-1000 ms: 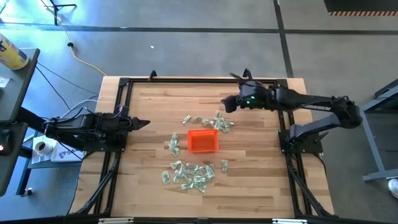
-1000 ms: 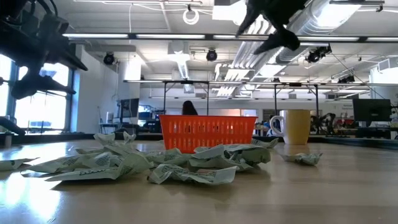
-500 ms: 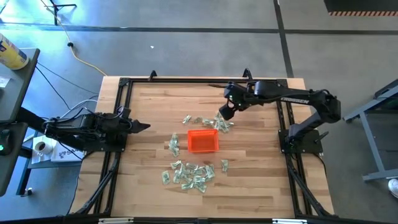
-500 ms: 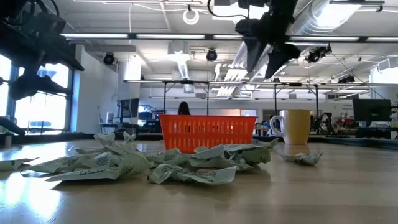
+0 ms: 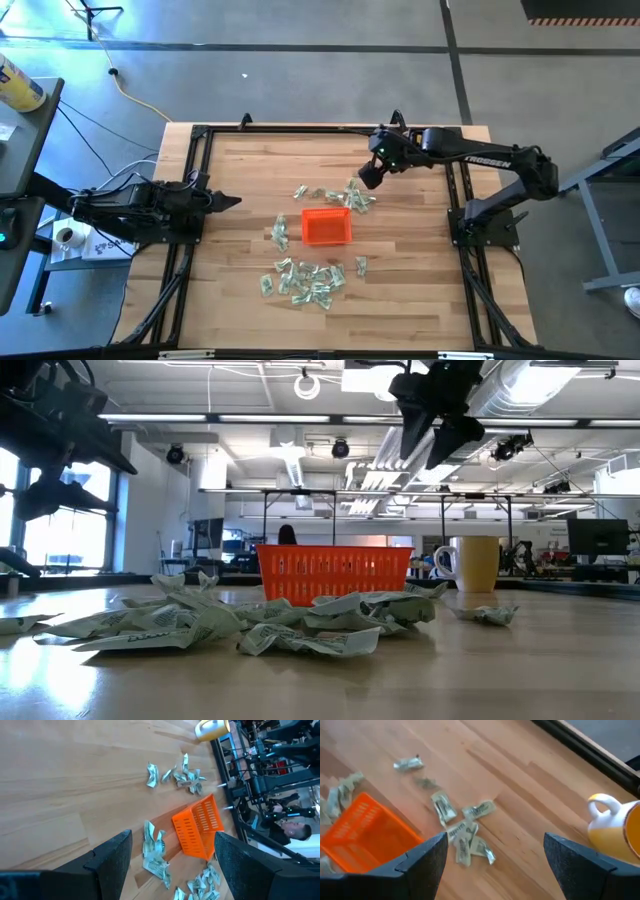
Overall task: Pick and place Stevia / Truvia into bins
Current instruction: Put the stevia packet into the orange bin
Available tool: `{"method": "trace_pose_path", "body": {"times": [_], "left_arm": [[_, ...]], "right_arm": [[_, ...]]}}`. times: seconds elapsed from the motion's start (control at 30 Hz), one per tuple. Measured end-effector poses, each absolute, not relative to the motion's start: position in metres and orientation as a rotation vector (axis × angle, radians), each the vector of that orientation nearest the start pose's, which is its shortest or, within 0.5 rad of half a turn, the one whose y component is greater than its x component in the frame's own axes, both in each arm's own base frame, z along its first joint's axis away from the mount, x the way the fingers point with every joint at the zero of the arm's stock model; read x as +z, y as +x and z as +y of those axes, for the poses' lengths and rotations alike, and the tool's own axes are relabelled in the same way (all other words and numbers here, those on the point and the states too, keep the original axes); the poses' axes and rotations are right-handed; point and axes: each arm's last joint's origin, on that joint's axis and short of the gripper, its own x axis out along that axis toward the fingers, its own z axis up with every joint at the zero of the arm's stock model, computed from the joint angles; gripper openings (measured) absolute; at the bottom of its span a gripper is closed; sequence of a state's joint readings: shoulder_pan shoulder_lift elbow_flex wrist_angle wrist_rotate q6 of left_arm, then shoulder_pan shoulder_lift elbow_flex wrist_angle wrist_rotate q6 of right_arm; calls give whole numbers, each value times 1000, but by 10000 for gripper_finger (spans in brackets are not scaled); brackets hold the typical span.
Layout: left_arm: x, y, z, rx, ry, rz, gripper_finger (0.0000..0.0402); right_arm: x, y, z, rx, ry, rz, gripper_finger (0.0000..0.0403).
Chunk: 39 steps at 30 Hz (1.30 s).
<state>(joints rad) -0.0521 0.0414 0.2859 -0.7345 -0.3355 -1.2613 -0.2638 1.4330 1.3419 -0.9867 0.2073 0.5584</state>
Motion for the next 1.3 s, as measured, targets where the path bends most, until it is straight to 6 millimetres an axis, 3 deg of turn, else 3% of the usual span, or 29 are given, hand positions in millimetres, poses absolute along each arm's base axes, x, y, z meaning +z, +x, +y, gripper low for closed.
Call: {"method": "trace_pose_path", "body": {"times": [0.13, 0.37, 0.57, 0.63, 0.8, 0.9, 1.3], "left_arm": [[187, 64, 6, 538, -1132, 239, 317], [187, 64, 6, 534, -1110, 246, 317], [187, 64, 6, 533, -1106, 247, 317], [187, 64, 6, 534, -1106, 246, 317], [187, 64, 6, 533, -1107, 247, 317], [187, 64, 6, 533, -1107, 247, 317], [187, 64, 6, 530, -1108, 248, 317]], "right_arm": [[300, 266, -79, -701, 531, 989, 319], [252, 274, -81, -525, 516, 1063, 319], [229, 290, -86, -360, 183, 1180, 319], [219, 296, -91, -373, 148, 1197, 315], [195, 305, -117, -451, 258, 1184, 277], [181, 312, -130, -399, 283, 1162, 245], [152, 326, -144, -200, 49, 1165, 168]]}}
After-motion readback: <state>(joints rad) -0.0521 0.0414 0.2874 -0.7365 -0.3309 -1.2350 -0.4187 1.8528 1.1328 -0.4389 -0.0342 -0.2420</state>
